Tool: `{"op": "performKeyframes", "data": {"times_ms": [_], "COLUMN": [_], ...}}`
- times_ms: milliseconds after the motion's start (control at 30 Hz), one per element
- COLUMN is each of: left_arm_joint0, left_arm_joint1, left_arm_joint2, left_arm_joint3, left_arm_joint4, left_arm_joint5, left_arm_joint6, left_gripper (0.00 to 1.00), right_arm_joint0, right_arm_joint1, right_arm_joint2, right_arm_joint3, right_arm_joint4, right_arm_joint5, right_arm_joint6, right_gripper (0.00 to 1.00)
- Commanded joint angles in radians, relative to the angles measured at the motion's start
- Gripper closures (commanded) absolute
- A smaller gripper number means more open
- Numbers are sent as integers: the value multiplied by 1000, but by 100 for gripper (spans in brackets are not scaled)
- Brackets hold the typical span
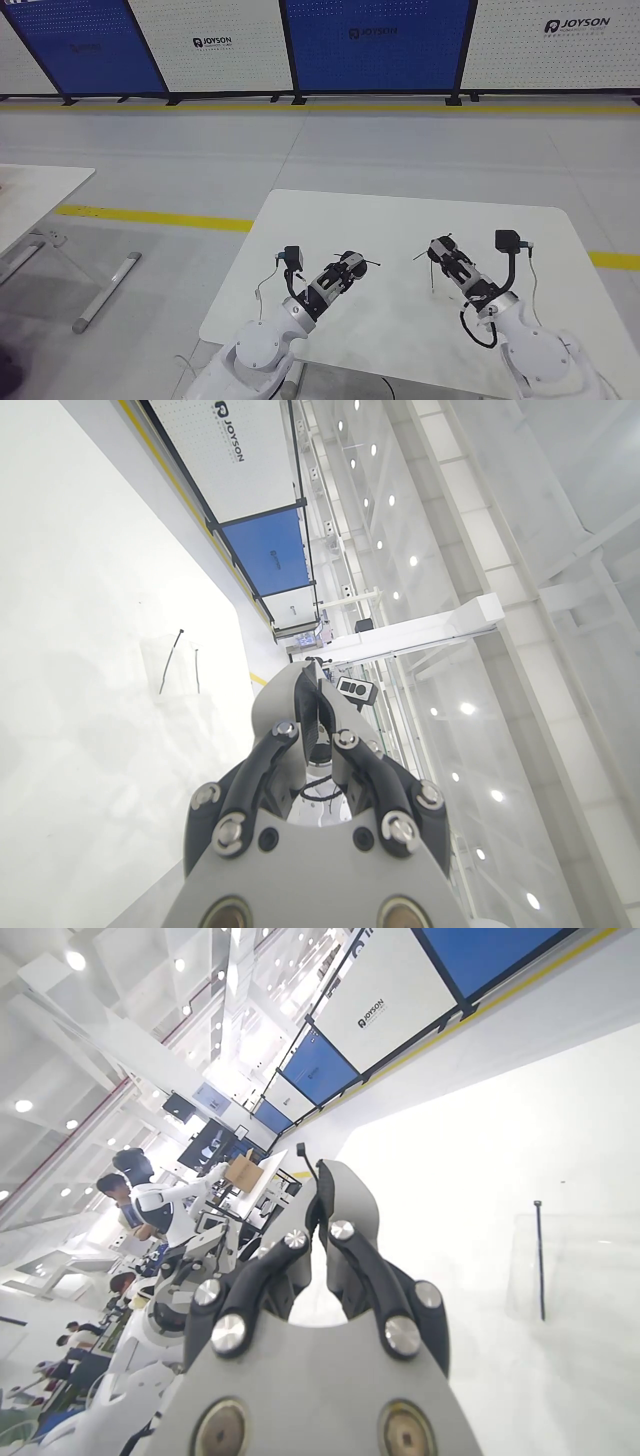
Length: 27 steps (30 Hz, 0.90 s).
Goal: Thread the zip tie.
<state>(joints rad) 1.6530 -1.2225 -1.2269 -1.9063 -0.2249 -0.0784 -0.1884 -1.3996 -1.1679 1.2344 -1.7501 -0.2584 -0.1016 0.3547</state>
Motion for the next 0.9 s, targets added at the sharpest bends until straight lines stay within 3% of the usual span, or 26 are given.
{"op": "performKeyframes", "data": {"times_ms": [0, 333, 600, 867], "left_arm_joint0": [0, 0, -41, -44], "left_arm_joint1": [0, 0, -3, -3], "left_arm_joint2": [0, 0, 63, 67], "left_arm_joint3": [0, 0, 14, 13], "left_arm_joint4": [0, 0, 223, 230], "left_arm_joint5": [0, 0, 5, 6], "left_arm_joint6": [0, 0, 65, 71], "left_gripper": [100, 100, 100, 100], "right_arm_joint0": [0, 0, -34, -35], "right_arm_joint1": [0, 0, -9, -10], "right_arm_joint2": [0, 0, -33, -33], "right_arm_joint3": [0, 0, -25, -26], "right_arm_joint4": [0, 0, -155, -158], "right_arm_joint5": [0, 0, 48, 49], "right_arm_joint6": [0, 0, -175, -178], "right_gripper": [100, 100, 100, 100]}}
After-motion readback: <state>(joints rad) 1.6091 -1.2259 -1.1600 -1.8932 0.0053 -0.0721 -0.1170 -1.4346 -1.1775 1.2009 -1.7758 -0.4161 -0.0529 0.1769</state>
